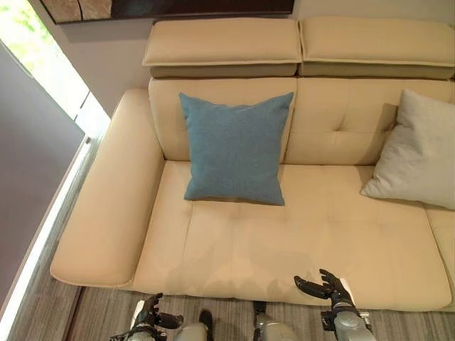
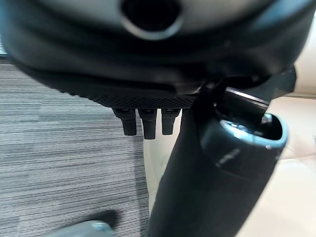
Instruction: Pick up all the scattered cushions and arrange them neatly on the sofa.
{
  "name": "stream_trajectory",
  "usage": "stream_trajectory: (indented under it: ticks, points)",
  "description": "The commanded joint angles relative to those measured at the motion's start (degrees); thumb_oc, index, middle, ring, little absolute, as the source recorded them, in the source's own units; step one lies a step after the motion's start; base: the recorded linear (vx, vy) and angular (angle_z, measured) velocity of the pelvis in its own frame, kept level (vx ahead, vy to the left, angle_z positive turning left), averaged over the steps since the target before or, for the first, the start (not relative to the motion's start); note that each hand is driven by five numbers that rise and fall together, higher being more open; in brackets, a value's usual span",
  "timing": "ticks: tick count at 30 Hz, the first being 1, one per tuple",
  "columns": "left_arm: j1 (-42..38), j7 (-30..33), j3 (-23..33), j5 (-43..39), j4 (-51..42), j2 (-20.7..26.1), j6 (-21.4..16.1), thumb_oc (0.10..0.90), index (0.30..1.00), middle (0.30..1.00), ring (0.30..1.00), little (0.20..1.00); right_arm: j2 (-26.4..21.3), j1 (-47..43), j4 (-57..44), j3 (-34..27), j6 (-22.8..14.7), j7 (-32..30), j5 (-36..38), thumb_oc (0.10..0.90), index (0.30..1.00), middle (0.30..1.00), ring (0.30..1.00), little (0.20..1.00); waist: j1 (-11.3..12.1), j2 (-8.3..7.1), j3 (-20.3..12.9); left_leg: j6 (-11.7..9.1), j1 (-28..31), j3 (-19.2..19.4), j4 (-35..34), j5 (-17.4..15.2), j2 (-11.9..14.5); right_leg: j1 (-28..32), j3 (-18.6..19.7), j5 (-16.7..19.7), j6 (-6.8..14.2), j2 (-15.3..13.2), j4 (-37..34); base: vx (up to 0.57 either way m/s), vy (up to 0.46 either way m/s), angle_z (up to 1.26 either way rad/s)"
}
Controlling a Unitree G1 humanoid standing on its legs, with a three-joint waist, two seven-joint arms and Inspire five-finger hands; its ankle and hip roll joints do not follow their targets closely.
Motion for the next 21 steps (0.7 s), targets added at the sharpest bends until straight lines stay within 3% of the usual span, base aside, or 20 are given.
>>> stream_trajectory:
  ticks: [1,3,4,9,10,12,13,18,19,21]
  points:
    - [0.4,2.5,-0.6,2.9,-1.4,1.5,-1.8,0.8,0.9,0.9,0.9,0.9,-2.0,-1.3,0.4,-0.8,-1.8,-1.3,-2.0,0.8,0.9,0.9,0.9,0.9,-0.1,0.43,-2.4,2.2,6.7,2.3,-7.1,-4.1,-0.1,-2.7,0.3,-7.3,7.6,2.2,4.1,-0.22,0.162,0.1]
    - [-0.2,2.7,-1.0,3.2,-1.1,1.2,-1.8,0.8,0.9,0.9,0.9,0.9,-1.9,-1.8,1.0,-0.7,-1.7,-1.5,-2.3,0.8,0.9,0.9,0.9,0.9,-0.4,0.49,-2.2,2.6,7.9,2.7,-9.5,-5.1,-0.4,-3.7,0.1,-6.6,8.1,2.0,4.3,-0.22,0.149,0.26]
    - [-1.3,3.1,-1.6,3.9,-0.2,1.0,-2.0,0.8,0.9,0.9,0.9,0.9,-1.5,-2.7,2.4,0.1,-1.3,-1.7,-3.5,0.8,0.9,0.9,0.9,0.9,-0.8,0.28,-2.0,3.8,8.8,3.0,-14.4,-7.1,-1.7,-5.6,-0.3,-5.1,9.3,1.3,4.4,-0.2,0.124,0.32]
    - [-2.6,3.9,-1.3,4.2,0.6,1.3,-1.7,0.8,0.9,0.9,0.9,0.9,-0.1,-4.3,4.5,1.5,-0.3,-1.9,-4.6,0.8,0.9,0.9,0.9,0.9,0.1,-1.48,-0.7,5.7,8.1,2.4,-16.8,-6.2,-3.9,-8.3,-1.0,-3.0,11.4,0.2,3.7,-0.32,0.153,-0.1]
    - [-2.8,3.9,-1.1,4.6,2.1,1.5,-1.7,0.8,0.9,0.9,0.9,0.9,0.8,-4.7,5.8,1.9,0.0,-1.8,-4.9,0.8,0.9,0.9,0.9,0.9,0.5,-2.01,0.0,6.1,7.8,3.0,-17.7,-4.9,-4.3,-9.3,-2.0,-2.3,12.2,-0.5,4.8,-0.29,0.091,-0.21]
    - [-3.1,3.8,-1.0,4.6,2.8,1.7,-1.5,0.8,0.9,0.9,0.9,0.9,0.9,-4.9,6.8,1.9,0.2,-1.9,-4.9,0.8,0.9,0.9,0.9,0.9,0.9,-2.01,0.5,6.3,7.1,3.4,-17.7,-4.1,-4.0,-9.6,-2.8,-3.6,12.4,-0.7,6.4,-0.29,0.081,-0.21]
    - [-3.4,3.9,-1.5,5.7,4.0,2.1,-1.1,0.8,0.9,0.9,0.9,0.9,1.1,-5.1,8.6,2.0,0.4,-2.0,-4.7,0.8,0.9,0.9,0.9,0.9,1.8,-1.44,1.3,6.9,5.9,4.4,-17.7,-2.9,-3.6,-8.3,-3.8,-6.6,11.6,-1.3,11.2,-0.28,0.072,-0.21]
    - [-3.0,4.3,-1.4,6.3,7.0,2.2,-0.4,0.8,0.9,0.9,0.9,0.9,2.1,-4.5,12.6,1.6,0.0,-1.9,-3.8,0.8,0.9,0.9,0.9,0.9,3.2,0.23,-0.3,7.7,4.1,4.4,-20.3,0.1,-2.1,-4.3,0.9,-13.1,9.7,-0.7,24.4,-0.18,0.044,-0.12]
    - [-3.1,4.3,-1.4,6.3,7.0,2.2,-0.5,0.8,0.9,0.9,0.9,0.9,2.1,-4.5,12.6,1.6,0.0,-1.9,-3.8,0.8,0.9,0.9,0.9,0.9,3.3,0.25,-0.5,7.7,3.9,4.4,-20.3,0.2,-2.1,-4.4,1.0,-13.0,9.7,-0.7,24.2,-0.07,-0.057,-0.03]
    - [-2.8,4.4,-1.0,5.8,7.6,2.1,-0.4,0.8,0.9,0.9,0.9,0.9,2.8,-3.8,14.2,1.5,0.3,-1.8,-3.5,0.8,0.9,0.9,0.9,0.9,4.7,-0.81,-2.8,7.0,2.9,5.2,-22.2,1.6,-2.5,1.8,0.9,-13.4,9.9,-0.8,16.9,-0.02,-0.101,-0.01]
